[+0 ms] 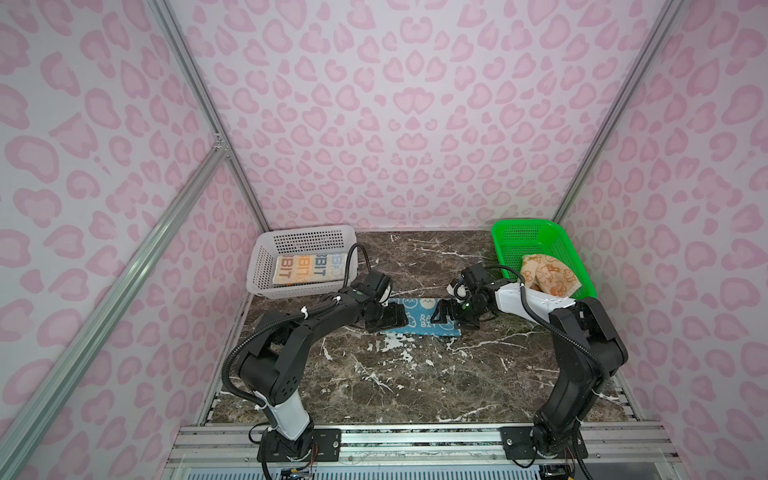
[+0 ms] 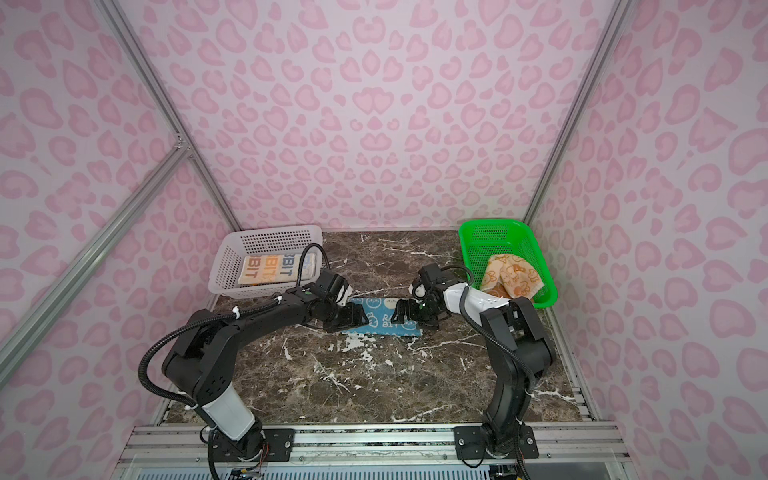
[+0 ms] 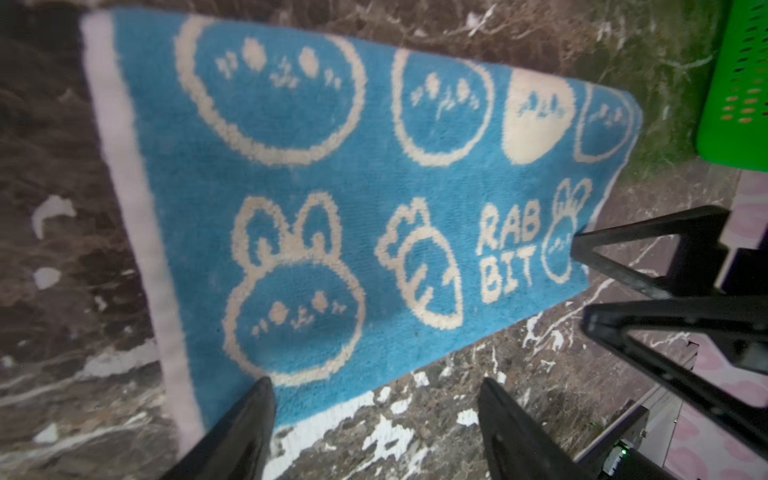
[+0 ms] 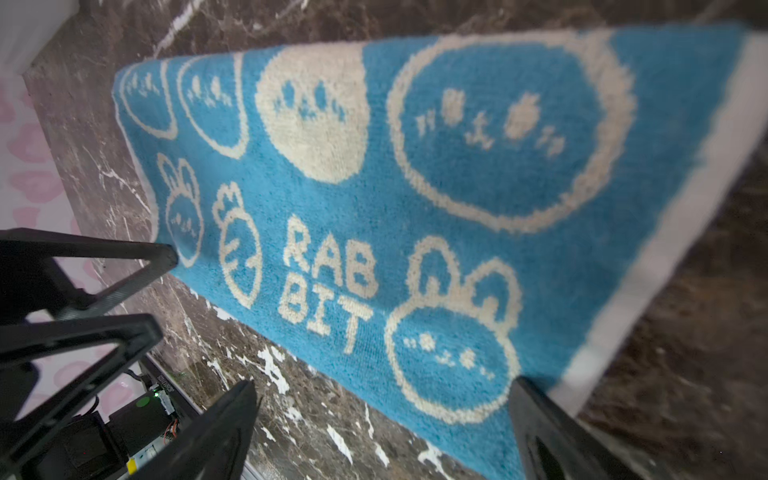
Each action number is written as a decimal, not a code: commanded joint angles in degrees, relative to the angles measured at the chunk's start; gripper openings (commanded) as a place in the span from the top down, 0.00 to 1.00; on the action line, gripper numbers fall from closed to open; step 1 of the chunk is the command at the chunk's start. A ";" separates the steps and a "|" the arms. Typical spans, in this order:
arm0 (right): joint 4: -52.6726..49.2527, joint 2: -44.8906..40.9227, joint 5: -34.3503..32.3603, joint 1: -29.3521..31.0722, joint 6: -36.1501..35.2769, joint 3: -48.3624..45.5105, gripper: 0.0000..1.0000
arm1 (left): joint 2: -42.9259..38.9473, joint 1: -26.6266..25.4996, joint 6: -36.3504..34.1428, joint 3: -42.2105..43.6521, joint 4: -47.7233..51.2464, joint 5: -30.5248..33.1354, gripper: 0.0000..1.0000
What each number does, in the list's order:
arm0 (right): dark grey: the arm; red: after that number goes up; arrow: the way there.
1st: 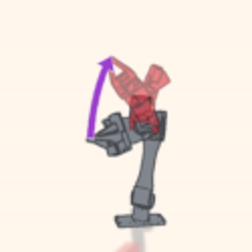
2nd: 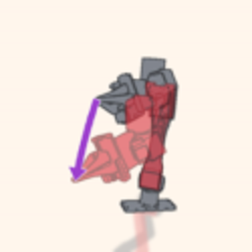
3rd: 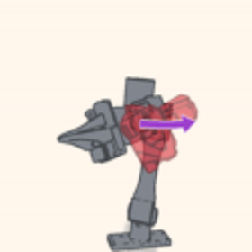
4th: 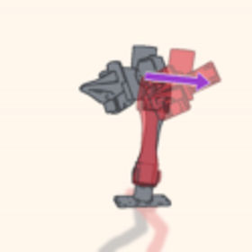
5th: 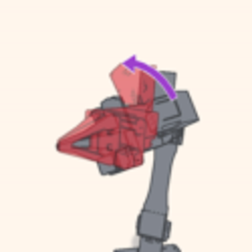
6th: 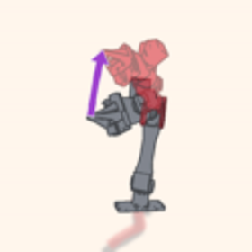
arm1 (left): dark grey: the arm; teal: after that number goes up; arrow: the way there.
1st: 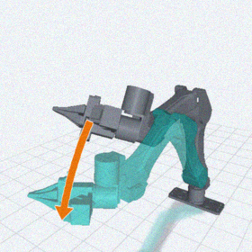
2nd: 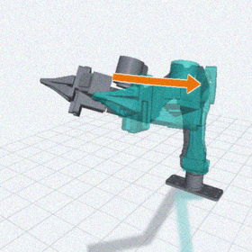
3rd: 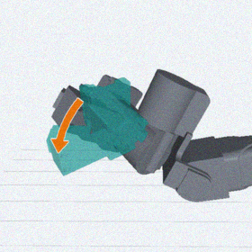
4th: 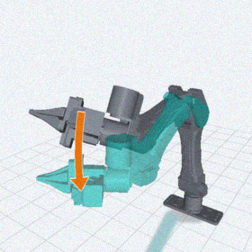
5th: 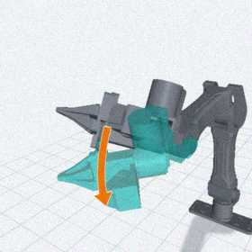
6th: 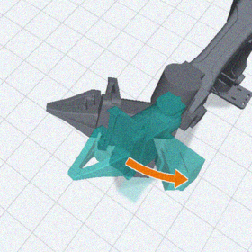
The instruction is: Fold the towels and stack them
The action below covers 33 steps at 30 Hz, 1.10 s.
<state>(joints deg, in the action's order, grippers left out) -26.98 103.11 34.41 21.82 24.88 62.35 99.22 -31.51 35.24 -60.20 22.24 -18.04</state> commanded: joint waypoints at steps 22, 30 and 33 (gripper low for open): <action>-10.41 -0.85 -9.45 -5.05 -7.62 6.56 0.02 | 5.60 3.02 -11.79 -15.11 13.43 8.69 0.02; -7.77 2.68 -8.94 -4.12 -7.12 5.73 0.02 | 12.37 2.94 -13.91 -20.11 15.21 7.38 0.02; -6.49 3.28 -8.59 -3.95 -6.52 5.00 0.02 | 13.94 2.94 -14.41 -20.73 16.47 8.34 0.02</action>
<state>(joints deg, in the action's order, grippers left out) -34.96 105.67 26.17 17.72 18.22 67.96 112.07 -28.60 22.26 -80.09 36.29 -10.11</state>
